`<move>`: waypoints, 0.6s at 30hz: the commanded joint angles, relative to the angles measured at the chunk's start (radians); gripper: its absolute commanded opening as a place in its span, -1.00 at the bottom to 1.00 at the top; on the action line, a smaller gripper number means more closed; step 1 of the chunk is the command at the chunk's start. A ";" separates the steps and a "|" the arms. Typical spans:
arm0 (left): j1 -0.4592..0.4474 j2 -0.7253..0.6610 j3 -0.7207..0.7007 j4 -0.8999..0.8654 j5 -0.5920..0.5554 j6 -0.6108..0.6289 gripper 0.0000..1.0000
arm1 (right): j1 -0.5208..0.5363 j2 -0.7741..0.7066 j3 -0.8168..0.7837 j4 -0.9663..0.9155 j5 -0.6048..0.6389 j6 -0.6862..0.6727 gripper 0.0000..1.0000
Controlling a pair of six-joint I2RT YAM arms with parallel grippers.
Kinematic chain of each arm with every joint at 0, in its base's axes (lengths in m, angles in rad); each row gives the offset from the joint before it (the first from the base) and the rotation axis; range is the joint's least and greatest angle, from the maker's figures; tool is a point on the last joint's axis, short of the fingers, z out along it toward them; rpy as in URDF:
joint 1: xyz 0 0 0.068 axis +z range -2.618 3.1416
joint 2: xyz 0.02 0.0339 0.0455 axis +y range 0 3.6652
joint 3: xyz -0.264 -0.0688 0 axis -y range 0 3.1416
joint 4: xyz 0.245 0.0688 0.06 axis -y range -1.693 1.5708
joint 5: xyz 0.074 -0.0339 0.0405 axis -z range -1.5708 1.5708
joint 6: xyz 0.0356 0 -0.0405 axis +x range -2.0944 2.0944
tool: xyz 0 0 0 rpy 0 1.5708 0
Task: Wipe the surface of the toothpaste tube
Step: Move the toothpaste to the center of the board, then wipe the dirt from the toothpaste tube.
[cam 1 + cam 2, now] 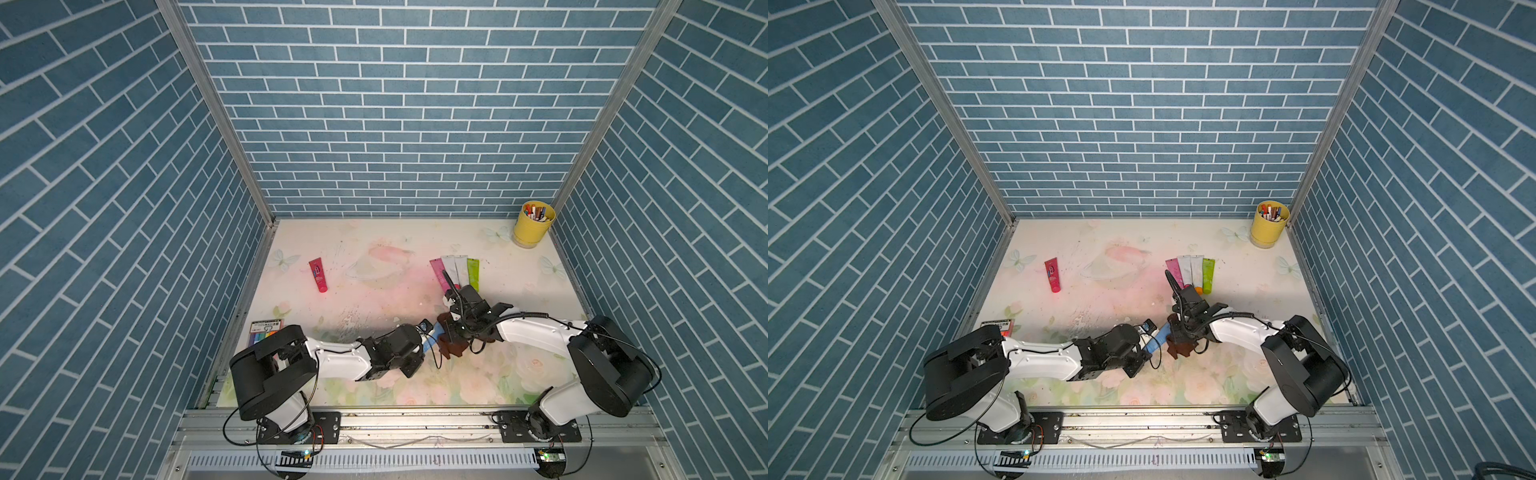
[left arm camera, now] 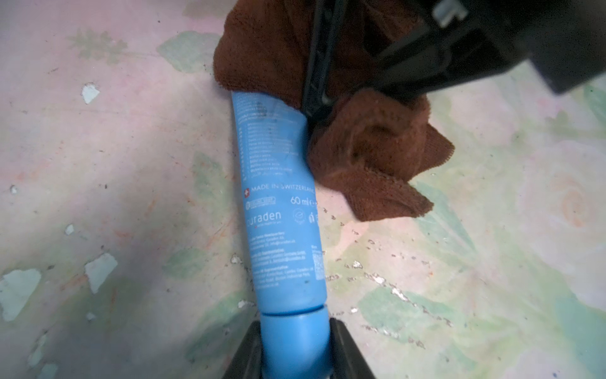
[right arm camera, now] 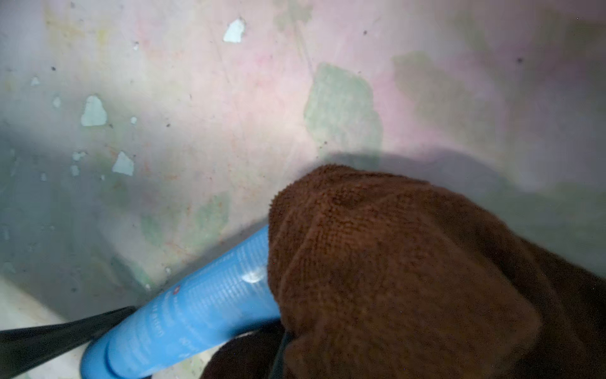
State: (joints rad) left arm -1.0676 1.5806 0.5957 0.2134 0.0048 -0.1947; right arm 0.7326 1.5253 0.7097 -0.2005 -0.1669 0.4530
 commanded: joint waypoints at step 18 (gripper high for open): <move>-0.005 0.047 0.017 0.002 0.036 0.034 -0.82 | 0.111 -0.056 -0.091 0.239 -0.439 0.079 -1.00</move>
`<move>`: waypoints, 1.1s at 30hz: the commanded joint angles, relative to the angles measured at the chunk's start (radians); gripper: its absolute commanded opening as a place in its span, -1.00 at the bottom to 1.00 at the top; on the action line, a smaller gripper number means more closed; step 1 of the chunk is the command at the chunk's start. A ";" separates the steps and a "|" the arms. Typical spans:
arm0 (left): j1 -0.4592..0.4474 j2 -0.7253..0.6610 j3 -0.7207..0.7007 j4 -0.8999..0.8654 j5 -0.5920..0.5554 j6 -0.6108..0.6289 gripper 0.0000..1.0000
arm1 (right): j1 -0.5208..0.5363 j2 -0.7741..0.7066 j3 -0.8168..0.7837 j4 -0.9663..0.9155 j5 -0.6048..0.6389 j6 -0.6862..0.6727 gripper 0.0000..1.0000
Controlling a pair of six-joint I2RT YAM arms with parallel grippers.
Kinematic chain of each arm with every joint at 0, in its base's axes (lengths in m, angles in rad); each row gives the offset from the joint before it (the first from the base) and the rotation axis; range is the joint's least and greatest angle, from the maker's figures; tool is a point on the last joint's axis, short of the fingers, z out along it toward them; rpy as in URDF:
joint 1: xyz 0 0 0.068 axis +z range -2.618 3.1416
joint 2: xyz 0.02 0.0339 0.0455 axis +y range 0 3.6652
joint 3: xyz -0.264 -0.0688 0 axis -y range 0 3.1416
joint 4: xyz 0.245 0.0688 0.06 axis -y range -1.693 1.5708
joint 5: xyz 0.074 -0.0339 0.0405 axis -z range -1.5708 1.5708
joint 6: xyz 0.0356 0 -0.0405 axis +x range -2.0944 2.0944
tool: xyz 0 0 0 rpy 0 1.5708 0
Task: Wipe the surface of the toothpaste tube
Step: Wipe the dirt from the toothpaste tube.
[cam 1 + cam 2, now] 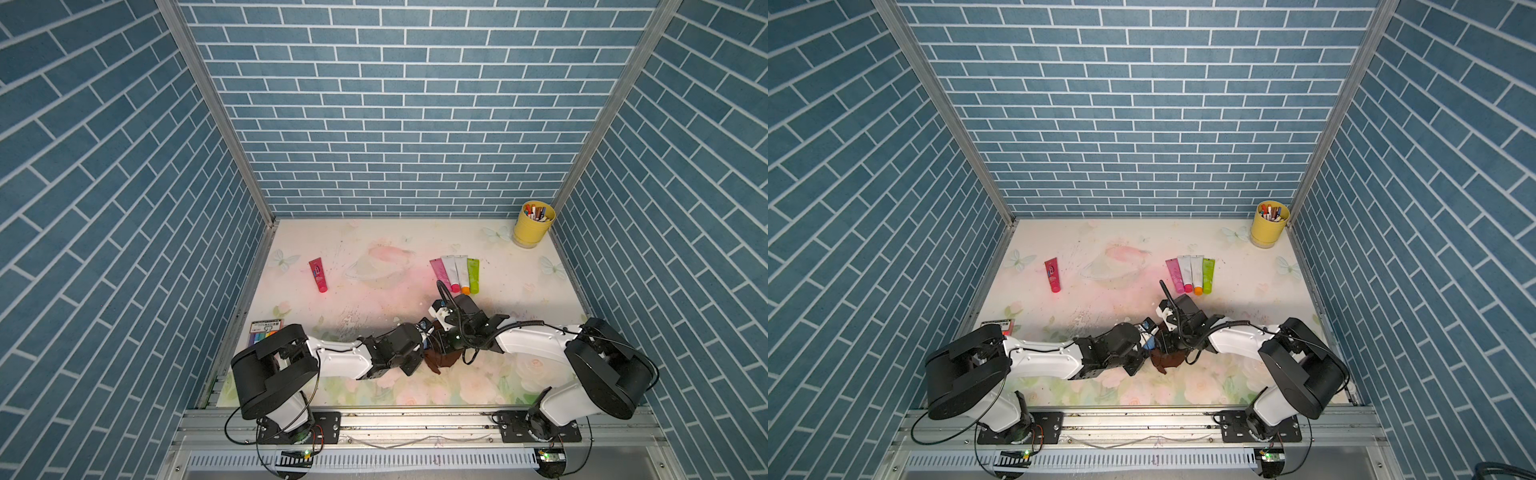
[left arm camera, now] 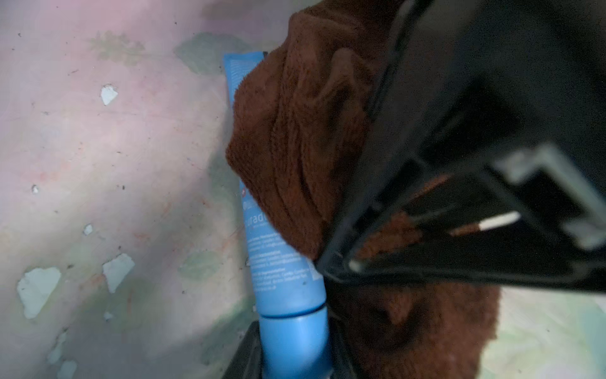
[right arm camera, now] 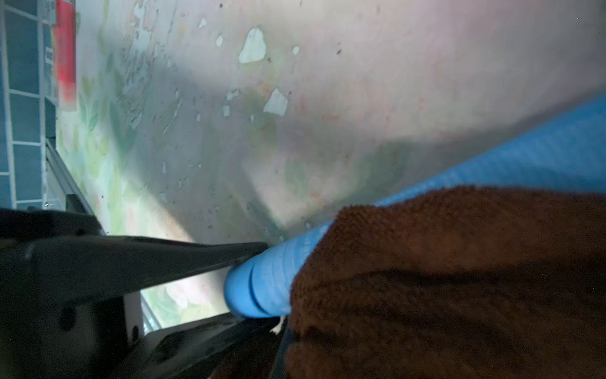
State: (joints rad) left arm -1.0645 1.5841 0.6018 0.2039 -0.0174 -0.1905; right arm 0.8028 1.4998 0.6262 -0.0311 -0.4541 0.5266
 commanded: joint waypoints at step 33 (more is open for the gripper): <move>-0.019 -0.002 -0.020 0.034 0.085 0.039 -0.98 | -0.229 0.074 0.059 -0.143 0.426 -0.009 -1.00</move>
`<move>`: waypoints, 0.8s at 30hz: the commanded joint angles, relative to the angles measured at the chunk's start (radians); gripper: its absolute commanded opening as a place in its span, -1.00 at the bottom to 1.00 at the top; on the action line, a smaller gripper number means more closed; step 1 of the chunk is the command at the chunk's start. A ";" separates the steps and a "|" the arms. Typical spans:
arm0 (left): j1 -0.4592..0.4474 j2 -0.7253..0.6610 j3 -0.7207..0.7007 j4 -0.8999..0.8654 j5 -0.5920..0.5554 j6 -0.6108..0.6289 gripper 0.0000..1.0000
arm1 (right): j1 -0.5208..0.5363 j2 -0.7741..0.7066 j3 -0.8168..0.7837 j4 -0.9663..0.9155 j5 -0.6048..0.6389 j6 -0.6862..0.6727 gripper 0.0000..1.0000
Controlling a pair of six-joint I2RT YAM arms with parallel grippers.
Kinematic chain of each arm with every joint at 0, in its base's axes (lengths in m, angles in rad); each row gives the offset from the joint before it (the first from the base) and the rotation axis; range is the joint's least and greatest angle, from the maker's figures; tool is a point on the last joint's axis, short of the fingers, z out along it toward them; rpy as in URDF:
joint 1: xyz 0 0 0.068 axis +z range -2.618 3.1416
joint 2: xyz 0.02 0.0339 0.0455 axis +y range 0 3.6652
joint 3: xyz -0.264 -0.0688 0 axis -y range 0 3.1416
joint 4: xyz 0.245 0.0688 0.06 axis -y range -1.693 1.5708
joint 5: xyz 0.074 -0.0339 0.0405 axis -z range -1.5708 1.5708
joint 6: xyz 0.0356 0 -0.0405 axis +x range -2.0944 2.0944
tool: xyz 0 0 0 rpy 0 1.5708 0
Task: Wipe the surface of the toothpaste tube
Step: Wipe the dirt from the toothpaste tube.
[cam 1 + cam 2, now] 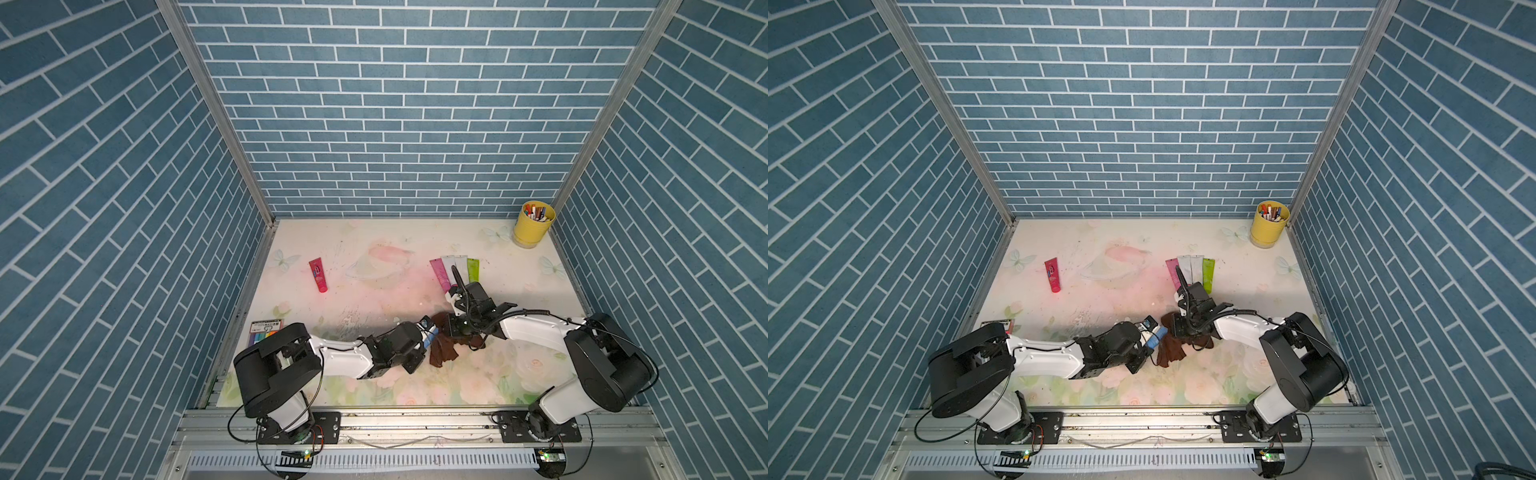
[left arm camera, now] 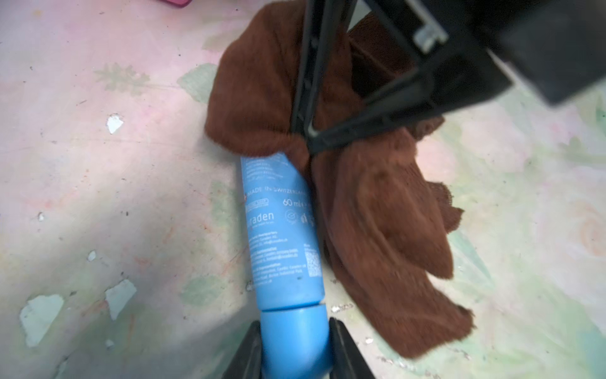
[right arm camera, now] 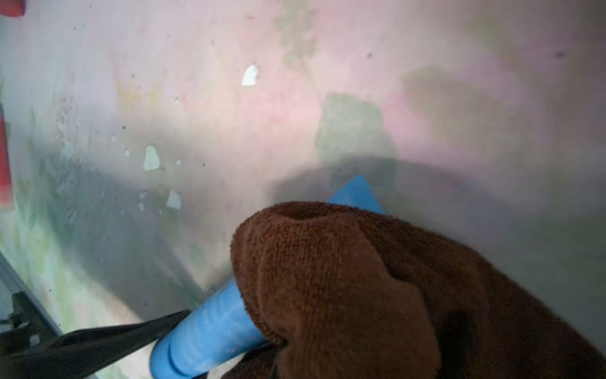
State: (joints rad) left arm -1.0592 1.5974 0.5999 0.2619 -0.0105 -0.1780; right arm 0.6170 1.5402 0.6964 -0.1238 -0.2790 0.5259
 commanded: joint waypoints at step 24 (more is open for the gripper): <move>-0.032 -0.026 -0.021 -0.022 0.073 0.023 -1.00 | 0.022 0.044 -0.028 0.046 0.089 0.002 -1.00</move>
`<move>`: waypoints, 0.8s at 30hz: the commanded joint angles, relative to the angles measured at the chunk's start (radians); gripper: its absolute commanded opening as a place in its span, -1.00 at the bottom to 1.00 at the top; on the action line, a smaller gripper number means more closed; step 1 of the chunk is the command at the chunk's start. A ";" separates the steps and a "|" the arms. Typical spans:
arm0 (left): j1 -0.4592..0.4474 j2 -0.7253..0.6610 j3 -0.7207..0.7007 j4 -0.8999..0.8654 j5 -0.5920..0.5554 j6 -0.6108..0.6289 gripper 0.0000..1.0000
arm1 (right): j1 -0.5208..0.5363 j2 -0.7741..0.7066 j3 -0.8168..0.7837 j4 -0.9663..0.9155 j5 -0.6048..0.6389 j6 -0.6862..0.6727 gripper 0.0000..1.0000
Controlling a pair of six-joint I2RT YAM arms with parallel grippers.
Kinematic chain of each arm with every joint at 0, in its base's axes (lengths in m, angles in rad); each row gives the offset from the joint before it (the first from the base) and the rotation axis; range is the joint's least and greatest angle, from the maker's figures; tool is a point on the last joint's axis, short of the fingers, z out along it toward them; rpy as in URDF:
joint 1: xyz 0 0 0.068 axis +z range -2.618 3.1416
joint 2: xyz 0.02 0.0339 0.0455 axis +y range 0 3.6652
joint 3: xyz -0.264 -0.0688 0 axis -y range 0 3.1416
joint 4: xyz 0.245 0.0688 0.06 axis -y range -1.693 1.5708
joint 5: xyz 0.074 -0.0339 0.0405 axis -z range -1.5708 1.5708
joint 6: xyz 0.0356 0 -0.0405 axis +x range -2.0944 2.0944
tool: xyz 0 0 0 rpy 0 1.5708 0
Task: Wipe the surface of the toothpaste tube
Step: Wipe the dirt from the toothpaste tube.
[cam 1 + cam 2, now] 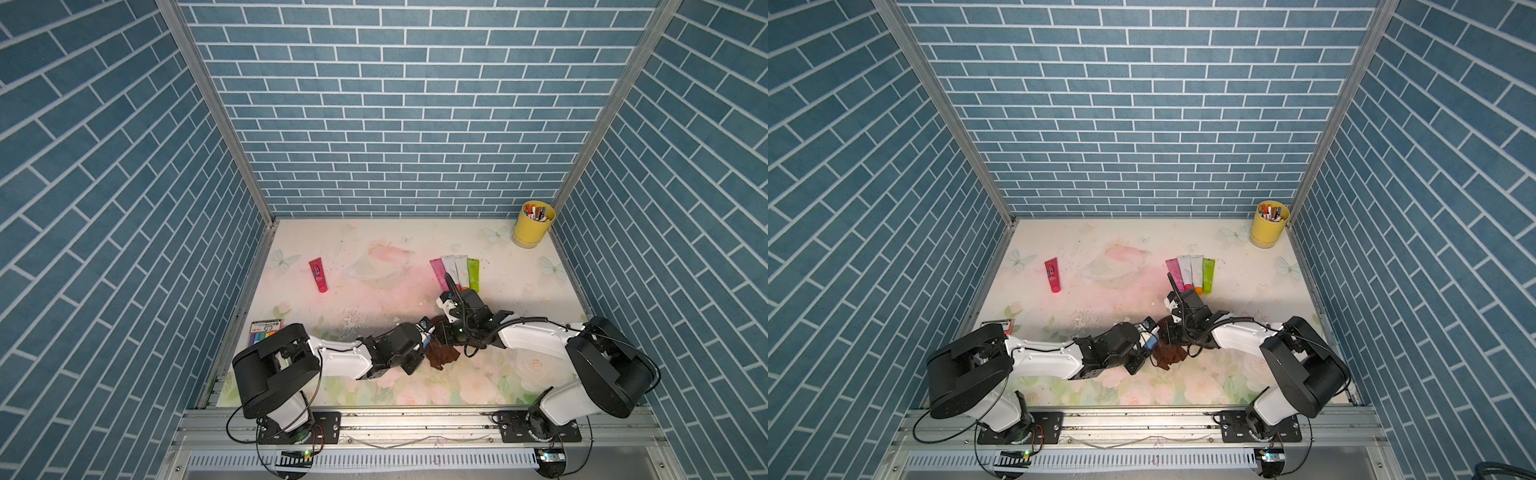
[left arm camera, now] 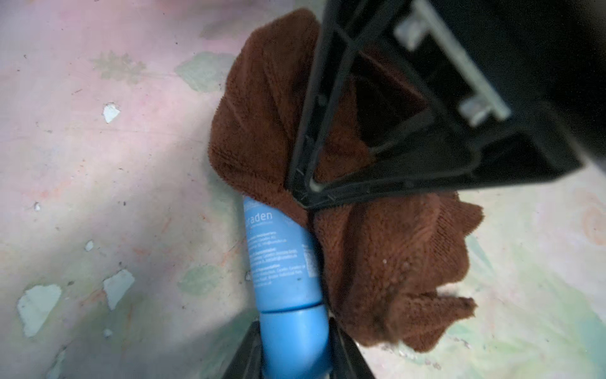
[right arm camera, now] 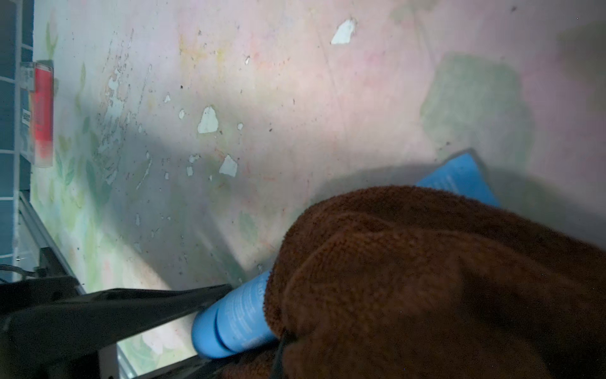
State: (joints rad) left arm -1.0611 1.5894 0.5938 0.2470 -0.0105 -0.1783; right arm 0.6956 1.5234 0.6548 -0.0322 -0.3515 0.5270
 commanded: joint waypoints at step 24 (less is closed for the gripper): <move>-0.037 -0.018 -0.010 -0.011 0.075 0.030 -1.00 | 0.115 -0.034 0.016 -0.018 -0.031 -0.043 -1.00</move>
State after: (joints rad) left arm -1.0718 1.5738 0.5827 0.2371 -0.0151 -0.1787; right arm 0.7616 1.5074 0.6899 -0.1074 -0.2153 0.4976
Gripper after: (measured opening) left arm 0.323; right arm 0.102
